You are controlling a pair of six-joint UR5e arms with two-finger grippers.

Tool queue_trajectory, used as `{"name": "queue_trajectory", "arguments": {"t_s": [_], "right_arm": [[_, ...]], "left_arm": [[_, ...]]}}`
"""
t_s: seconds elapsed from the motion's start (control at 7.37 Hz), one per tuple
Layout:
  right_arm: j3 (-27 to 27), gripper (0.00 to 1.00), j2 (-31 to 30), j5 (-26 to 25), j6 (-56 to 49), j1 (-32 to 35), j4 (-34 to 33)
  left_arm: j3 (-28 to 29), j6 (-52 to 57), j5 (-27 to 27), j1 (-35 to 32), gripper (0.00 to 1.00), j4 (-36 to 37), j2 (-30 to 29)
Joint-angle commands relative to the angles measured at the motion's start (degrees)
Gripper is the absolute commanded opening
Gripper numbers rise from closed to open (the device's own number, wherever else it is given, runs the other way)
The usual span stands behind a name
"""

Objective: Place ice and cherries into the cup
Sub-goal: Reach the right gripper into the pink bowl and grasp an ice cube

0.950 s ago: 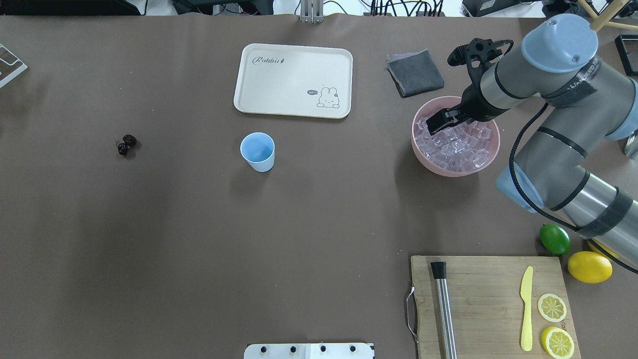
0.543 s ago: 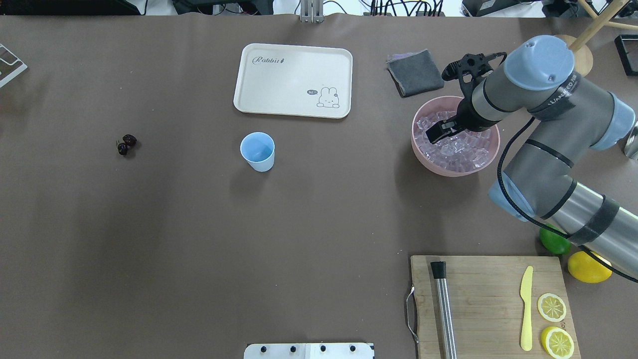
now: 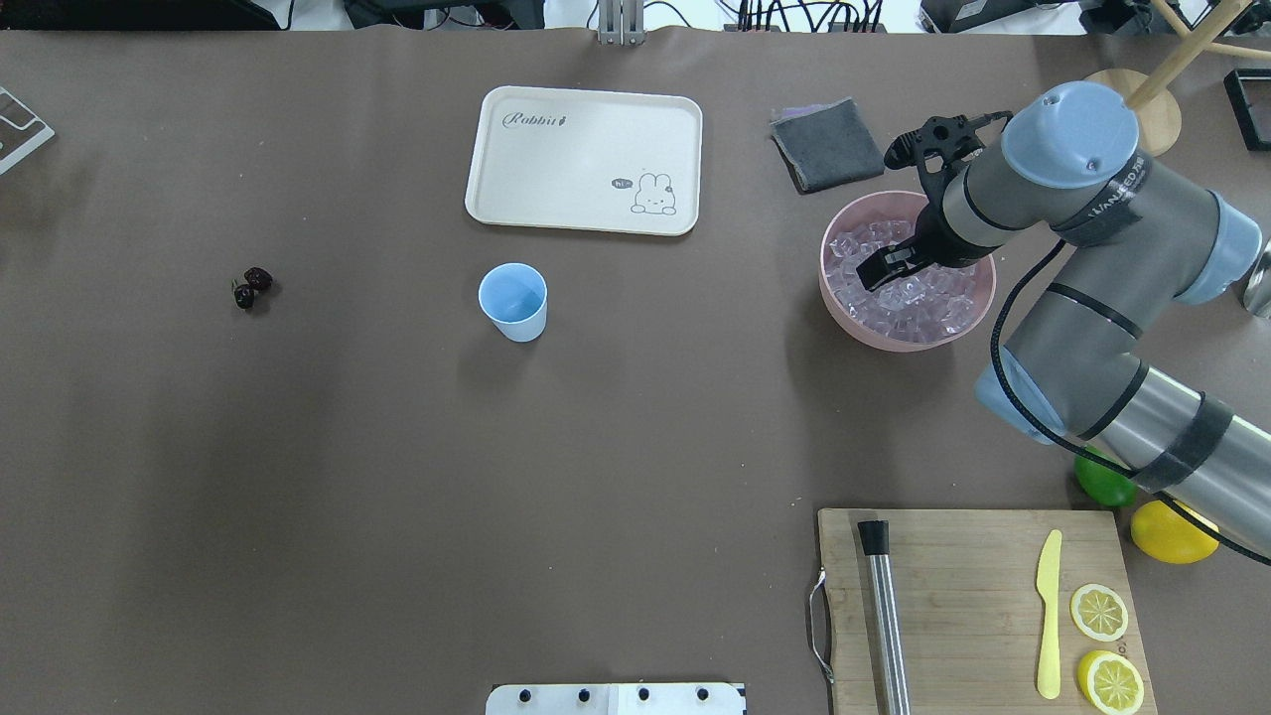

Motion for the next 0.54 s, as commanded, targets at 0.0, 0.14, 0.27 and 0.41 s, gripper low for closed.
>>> {"name": "queue_trajectory", "arguments": {"t_s": [0.0, 0.14, 0.27, 0.41], "right_arm": [[-0.1, 0.9, -0.5, -0.2, -0.1, -0.2, 0.0], [0.0, 0.84, -0.5, -0.1, -0.2, -0.2, 0.0], [-0.1, 0.79, -0.5, -0.2, -0.1, -0.5, 0.0], [0.0, 0.74, -0.5, -0.2, 0.0, -0.5, 0.0]], "left_arm": [[-0.1, 0.0, 0.0, 0.0, 0.98, 0.0, 0.2], [-0.1, 0.0, 0.0, 0.0, 0.98, -0.1, 0.3], [-0.1, 0.0, 0.0, 0.0, 0.98, -0.1, 0.3], [0.2, 0.0, 0.0, 0.0, 0.98, 0.0, 0.2]]}}
